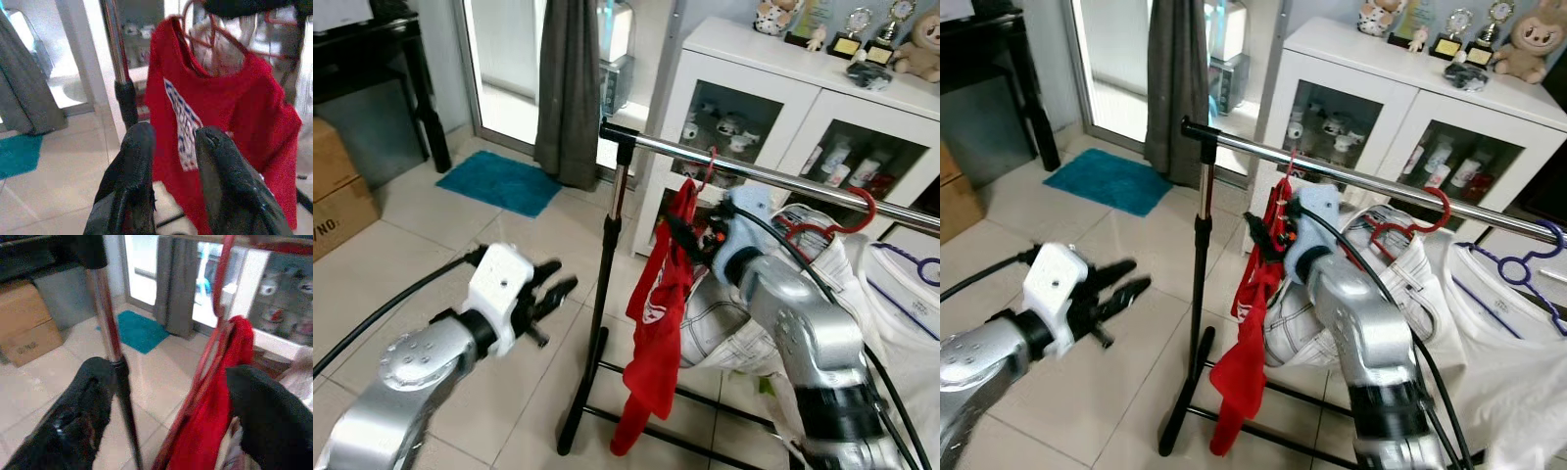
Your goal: Hang hanger
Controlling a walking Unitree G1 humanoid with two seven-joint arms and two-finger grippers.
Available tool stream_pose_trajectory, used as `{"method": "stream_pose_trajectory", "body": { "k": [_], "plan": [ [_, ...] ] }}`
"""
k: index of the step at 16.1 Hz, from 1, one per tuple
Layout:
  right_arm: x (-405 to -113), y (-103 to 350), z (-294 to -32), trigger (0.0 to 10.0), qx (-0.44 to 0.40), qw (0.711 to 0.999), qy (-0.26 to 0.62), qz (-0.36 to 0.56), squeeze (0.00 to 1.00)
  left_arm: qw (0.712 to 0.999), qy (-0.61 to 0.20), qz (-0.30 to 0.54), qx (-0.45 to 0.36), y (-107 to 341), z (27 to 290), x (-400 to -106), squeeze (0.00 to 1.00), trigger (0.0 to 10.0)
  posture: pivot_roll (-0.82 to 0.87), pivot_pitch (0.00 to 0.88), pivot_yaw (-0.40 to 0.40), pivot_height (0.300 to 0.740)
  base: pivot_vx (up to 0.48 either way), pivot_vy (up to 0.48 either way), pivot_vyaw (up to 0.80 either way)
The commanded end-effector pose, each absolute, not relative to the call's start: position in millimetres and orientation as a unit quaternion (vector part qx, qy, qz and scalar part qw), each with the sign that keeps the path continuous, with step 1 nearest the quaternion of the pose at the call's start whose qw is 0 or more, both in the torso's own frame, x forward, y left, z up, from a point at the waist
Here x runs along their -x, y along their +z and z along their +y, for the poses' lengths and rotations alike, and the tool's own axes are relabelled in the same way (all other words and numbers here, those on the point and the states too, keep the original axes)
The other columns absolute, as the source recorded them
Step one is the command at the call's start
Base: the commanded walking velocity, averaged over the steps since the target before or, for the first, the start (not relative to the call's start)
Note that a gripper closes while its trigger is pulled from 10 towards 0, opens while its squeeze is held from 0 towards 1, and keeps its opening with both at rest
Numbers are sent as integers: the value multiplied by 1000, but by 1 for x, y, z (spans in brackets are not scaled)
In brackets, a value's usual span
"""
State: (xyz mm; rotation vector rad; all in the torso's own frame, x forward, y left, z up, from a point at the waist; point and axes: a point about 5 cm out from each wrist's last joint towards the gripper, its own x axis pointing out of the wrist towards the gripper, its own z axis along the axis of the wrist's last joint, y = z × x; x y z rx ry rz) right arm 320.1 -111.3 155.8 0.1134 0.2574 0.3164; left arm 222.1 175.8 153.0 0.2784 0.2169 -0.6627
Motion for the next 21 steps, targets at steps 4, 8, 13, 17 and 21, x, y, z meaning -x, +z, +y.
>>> {"method": "stream_pose_trajectory", "body": {
  "k": [4,8,13,17,21],
  "plan": [
    [-341,148,-110,10000,-51,976,120,173,0,910,-370,119,-141,153,169,-216,0,10000,5,0,-121,740,0,0,0],
    [-349,142,-124,10000,-25,973,95,209,0,905,-383,120,-139,152,164,-214,0,10000,5,0,-133,740,0,0,0],
    [-358,144,-142,10000,-4,978,70,198,0,905,-385,119,-139,150,162,-213,0,10000,-7,0,-138,740,0,0,0],
    [-364,142,-139,7216,4,978,77,196,0,903,-388,118,-139,150,160,-215,0,10000,-7,0,-134,740,0,0,0],
    [-365,133,-136,0,-6,974,96,206,0,902,-392,112,-144,152,160,-217,0,10000,-8,0,-131,740,0,0,0]
  ]
}}
